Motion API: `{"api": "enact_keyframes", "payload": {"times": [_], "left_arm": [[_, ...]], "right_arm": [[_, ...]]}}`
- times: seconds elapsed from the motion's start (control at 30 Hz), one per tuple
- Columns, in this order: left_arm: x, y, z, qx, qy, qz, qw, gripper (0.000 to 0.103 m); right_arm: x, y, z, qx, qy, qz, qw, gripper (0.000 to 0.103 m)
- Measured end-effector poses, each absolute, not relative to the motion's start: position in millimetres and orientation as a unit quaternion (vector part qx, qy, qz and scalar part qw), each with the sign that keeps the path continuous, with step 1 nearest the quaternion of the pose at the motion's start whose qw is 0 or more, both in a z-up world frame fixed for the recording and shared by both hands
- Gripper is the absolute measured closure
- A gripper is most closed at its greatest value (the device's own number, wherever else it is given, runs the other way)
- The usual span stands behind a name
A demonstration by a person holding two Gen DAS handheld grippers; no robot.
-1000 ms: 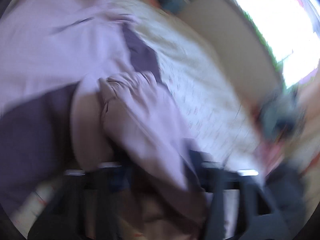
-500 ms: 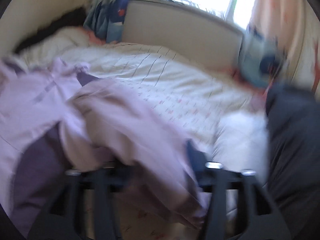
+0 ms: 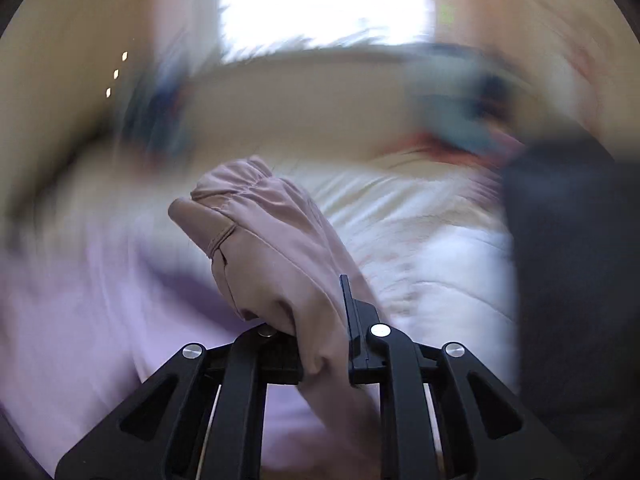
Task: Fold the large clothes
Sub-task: 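Grasp the crumpled sleeve cuff of the lilac jacket with the right gripper, then lift the sleeve with the right gripper and carry it across the jacket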
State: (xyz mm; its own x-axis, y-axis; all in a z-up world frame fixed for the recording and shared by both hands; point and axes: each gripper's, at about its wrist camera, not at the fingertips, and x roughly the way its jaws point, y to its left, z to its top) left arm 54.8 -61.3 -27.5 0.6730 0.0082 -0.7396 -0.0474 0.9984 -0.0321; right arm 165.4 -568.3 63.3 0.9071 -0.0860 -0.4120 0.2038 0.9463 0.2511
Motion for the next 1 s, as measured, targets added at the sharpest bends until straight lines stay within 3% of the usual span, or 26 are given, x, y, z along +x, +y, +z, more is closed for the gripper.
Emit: {"api": "enact_keyframes", "payload": {"times": [0.07,0.13,0.37,0.5,0.57,0.73,1.0], "left_arm": [[54.4,-58.1,-26.3,-0.032,0.404,0.015,0.914,0.007],[53.4,-54.2,-26.1,-0.046,0.406,0.01,0.913,0.007],[56.8,-43.7,-25.4,-0.07,0.408,0.017,0.91,0.007],[57.6,-47.4,-27.0,-0.065,0.41,0.016,0.91,0.007],[58.0,-50.6,-27.0,-0.059,0.41,0.013,0.91,0.007],[58.9,-56.1,-28.7,-0.047,0.41,0.015,0.911,0.007],[60.6,-56.7,-30.2,-0.045,0.411,0.016,0.91,0.007]], "right_arm": [[135.5,-627.8,55.9,0.294,0.156,-0.086,0.939,0.091],[131.9,-656.6,36.7,0.368,0.165,-0.075,0.912,0.09],[149.5,-651.4,38.5,0.354,0.168,-0.045,0.919,0.068],[152.4,-644.7,44.2,0.337,0.174,-0.056,0.924,0.071],[148.6,-634.8,48.6,0.311,0.187,-0.067,0.929,0.078],[142.3,-630.5,52.6,0.274,0.2,-0.076,0.938,0.085],[140.3,-620.7,52.7,0.23,0.208,-0.097,0.946,0.087]]}}
